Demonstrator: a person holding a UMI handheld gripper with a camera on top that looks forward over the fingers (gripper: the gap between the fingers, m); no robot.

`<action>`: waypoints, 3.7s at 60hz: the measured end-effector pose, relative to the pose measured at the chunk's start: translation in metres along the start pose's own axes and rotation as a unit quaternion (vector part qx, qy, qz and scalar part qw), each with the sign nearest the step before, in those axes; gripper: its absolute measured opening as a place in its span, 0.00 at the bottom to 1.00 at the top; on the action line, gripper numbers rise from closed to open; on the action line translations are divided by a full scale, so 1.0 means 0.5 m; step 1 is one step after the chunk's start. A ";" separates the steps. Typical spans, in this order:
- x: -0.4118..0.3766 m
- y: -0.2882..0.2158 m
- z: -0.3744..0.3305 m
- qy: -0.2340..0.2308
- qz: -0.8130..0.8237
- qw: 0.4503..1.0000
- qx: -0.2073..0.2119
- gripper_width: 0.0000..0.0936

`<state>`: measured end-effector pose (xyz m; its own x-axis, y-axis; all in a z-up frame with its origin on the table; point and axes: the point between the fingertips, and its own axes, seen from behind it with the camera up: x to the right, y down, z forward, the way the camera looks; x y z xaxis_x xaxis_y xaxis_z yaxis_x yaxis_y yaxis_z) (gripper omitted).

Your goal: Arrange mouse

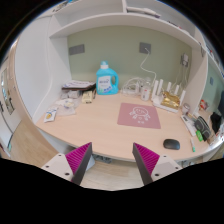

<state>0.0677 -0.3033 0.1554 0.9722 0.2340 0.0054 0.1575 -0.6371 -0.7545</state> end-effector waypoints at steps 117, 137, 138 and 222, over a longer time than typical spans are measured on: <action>0.725 -0.341 0.229 0.215 0.070 0.963 0.148 0.36; 0.443 -0.326 0.601 0.096 0.065 0.991 0.068 0.36; 0.436 -0.311 0.618 0.093 0.067 0.992 0.060 0.36; 0.197 -0.166 0.072 0.151 0.039 0.985 0.072 0.90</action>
<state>0.1442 -0.2009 0.1952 0.9911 -0.0548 0.1214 0.0743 -0.5286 -0.8456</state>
